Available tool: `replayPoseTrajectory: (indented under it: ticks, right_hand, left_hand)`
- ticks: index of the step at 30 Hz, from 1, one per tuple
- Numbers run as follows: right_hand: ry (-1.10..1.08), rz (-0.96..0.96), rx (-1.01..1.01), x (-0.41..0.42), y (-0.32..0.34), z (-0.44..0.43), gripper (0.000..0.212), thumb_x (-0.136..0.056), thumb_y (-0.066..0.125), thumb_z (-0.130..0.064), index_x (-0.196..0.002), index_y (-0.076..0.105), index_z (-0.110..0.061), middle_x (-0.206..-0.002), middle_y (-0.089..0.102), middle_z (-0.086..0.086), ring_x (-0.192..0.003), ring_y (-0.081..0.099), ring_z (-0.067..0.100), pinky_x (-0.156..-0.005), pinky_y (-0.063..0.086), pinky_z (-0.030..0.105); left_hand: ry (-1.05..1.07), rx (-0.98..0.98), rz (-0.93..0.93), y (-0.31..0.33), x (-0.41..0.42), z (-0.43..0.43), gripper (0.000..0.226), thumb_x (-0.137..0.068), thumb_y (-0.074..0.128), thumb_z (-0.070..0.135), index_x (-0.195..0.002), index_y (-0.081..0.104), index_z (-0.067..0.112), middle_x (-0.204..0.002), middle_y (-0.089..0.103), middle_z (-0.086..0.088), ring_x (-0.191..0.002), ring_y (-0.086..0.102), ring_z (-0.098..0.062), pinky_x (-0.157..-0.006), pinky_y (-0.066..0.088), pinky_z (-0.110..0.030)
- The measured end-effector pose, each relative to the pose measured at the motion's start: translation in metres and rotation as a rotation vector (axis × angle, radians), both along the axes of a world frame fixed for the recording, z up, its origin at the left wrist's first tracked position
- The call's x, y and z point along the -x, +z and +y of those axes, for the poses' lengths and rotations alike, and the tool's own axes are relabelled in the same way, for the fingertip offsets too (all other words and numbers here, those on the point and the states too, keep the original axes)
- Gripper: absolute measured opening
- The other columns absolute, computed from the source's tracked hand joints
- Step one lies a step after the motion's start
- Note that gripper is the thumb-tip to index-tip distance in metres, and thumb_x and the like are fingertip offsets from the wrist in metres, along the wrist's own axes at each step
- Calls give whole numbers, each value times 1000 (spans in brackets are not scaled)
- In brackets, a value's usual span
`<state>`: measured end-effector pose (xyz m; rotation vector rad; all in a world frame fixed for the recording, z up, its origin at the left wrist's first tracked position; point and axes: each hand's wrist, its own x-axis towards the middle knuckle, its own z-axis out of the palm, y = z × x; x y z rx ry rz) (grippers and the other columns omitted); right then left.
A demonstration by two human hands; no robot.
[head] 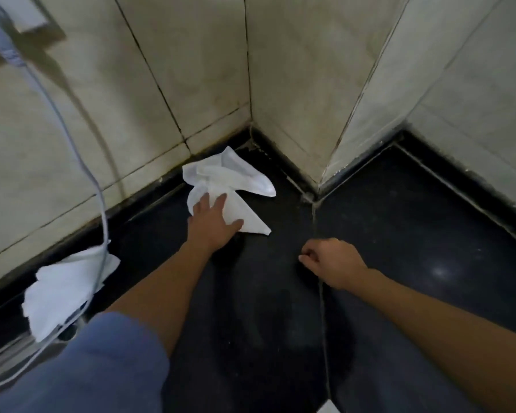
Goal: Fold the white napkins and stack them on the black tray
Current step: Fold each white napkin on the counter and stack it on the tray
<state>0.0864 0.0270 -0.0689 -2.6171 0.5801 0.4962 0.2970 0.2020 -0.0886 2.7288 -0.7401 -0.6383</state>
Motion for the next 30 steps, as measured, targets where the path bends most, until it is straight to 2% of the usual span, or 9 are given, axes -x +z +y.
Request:
replayPoseTrajectory:
  ticks: [1, 3, 6, 8, 12, 16, 23, 27, 30]
  right_hand:
    - [-9, -1, -5, -1, -3, 0, 26, -95, 49, -47, -108, 62, -30, -101, 68, -6, -93, 63, 18, -74, 48, 30]
    - [-22, 1, -21, -3, -7, 1, 26, -95, 49, -46, -109, 62, -28, -101, 68, -7, -93, 63, 17, -74, 47, 30]
    - [-26, 8, -36, -4, -12, 4, 27, -96, 50, -45, -112, 62, -27, -102, 68, -8, -94, 63, 17, -74, 47, 29]
    - [-23, 26, -46, -4, -14, 7, 28, -96, 50, -45, -114, 61, -26, -102, 68, -7, -93, 63, 17, -75, 49, 30]
    - [-31, 25, -53, -5, -12, 12, 28, -95, 52, -45, -112, 63, -27, -100, 69, -8, -93, 63, 17, -78, 52, 32]
    - [-36, -12, -71, -2, -3, 17, 27, -94, 53, -44, -109, 64, -26, -98, 70, -7, -90, 64, 17, -75, 52, 31]
    - [-16, -26, -147, 31, -6, 53, 26, -93, 55, -44, -109, 64, -26, -95, 71, -8, -86, 65, 14, -75, 52, 31]
    - [38, 0, -186, 56, -18, 80, 25, -93, 55, -44, -109, 64, -27, -96, 71, -8, -86, 64, 12, -75, 51, 29]
    - [80, 9, -191, 67, -24, 95, 26, -92, 56, -42, -111, 64, -26, -99, 71, -7, -90, 65, 14, -76, 50, 28]
  left_hand:
    - [-9, -32, 11, -8, -5, -2, 83, -84, 58, 57, -150, 17, 29, -158, 6, -10, -143, 13, -32, -111, 23, -52]
    - [-52, -106, -27, -21, -10, -3, 78, -84, 58, 55, -148, 22, 29, -155, 13, -10, -140, 17, -32, -108, 27, -52]
    - [-70, -51, -126, -29, -6, -2, 49, -88, 59, 34, -132, 47, 18, -136, 37, -12, -124, 35, -31, -90, 43, -44]
    - [-62, 16, -112, -27, 1, 1, 30, -88, 55, 16, -118, 55, 11, -123, 47, -13, -113, 44, -29, -79, 46, -40]
    - [-85, 82, -20, -20, 19, 21, 18, -86, 54, 10, -104, 56, 8, -109, 52, -10, -96, 53, -25, -68, 43, -34]
    - [-88, 213, -4, -1, 57, 48, 12, -82, 58, 11, -94, 55, 10, -98, 51, -4, -81, 50, -19, -63, 43, -34]
    - [-80, 204, 41, -5, 183, 117, 15, -81, 59, 11, -96, 59, 14, -99, 51, 2, -80, 55, -18, -62, 48, -35]
    - [-95, 135, 53, -17, 233, 154, 17, -89, 56, 22, -104, 64, 18, -107, 52, 5, -95, 54, -12, -62, 46, -27]
    - [-116, 190, 28, -16, 242, 165, 22, -91, 56, 29, -106, 68, 18, -109, 58, 5, -101, 54, -13, -71, 51, -30]
